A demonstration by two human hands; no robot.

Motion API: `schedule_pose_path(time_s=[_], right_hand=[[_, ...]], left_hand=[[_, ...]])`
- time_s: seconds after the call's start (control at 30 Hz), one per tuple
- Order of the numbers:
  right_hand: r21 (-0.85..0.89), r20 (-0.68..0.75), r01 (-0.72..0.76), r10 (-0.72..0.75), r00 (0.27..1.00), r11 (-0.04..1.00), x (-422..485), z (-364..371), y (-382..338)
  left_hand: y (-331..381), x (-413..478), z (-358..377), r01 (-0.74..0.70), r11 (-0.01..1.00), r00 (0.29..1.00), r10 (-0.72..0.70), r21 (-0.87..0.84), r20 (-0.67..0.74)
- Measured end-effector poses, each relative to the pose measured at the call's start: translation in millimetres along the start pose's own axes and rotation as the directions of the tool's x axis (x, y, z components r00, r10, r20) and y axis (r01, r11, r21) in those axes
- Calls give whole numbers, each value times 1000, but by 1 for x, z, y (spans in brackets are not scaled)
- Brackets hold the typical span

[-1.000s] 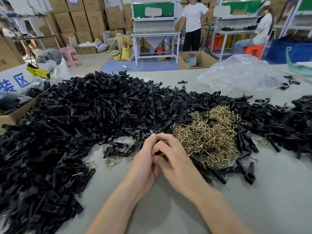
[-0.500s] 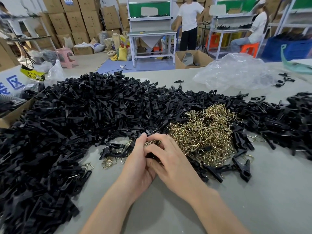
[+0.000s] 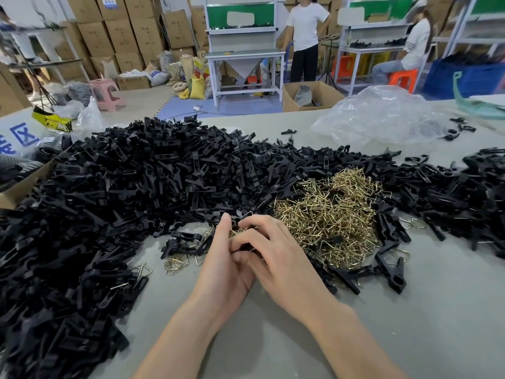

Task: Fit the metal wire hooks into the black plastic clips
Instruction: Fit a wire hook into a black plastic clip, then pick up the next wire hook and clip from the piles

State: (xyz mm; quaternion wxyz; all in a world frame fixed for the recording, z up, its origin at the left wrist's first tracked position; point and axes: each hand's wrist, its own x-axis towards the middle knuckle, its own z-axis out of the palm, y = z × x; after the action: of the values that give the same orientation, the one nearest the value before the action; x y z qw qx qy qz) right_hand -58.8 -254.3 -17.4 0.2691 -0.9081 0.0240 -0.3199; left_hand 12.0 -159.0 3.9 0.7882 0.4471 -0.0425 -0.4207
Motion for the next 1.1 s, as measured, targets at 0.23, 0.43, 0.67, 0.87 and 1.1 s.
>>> schedule_pose_path(time_s=[0.23, 0.43, 0.67, 0.87, 1.1], right_hand=[[105, -157, -97, 113, 981, 990, -1, -9, -2], [208, -130, -190, 220, 967, 960, -18, -17, -5], [702, -262, -290, 615, 744, 651, -24, -69, 11], [896, -445, 156, 847, 293, 417, -1, -197, 75], [879, -261, -271, 871, 416, 393, -25, -172, 71]], left_hand=[[-5, -2, 4, -111, 986, 993, 116, 123, -26], [-5, -7, 2, -146, 979, 989, 144, 140, 28], [-4, -9, -3, -133, 981, 991, 133, 144, 11], [-6, -16, 13, -129, 969, 984, 152, 210, -96], [-10, -7, 3, -203, 946, 959, 244, 253, -144]])
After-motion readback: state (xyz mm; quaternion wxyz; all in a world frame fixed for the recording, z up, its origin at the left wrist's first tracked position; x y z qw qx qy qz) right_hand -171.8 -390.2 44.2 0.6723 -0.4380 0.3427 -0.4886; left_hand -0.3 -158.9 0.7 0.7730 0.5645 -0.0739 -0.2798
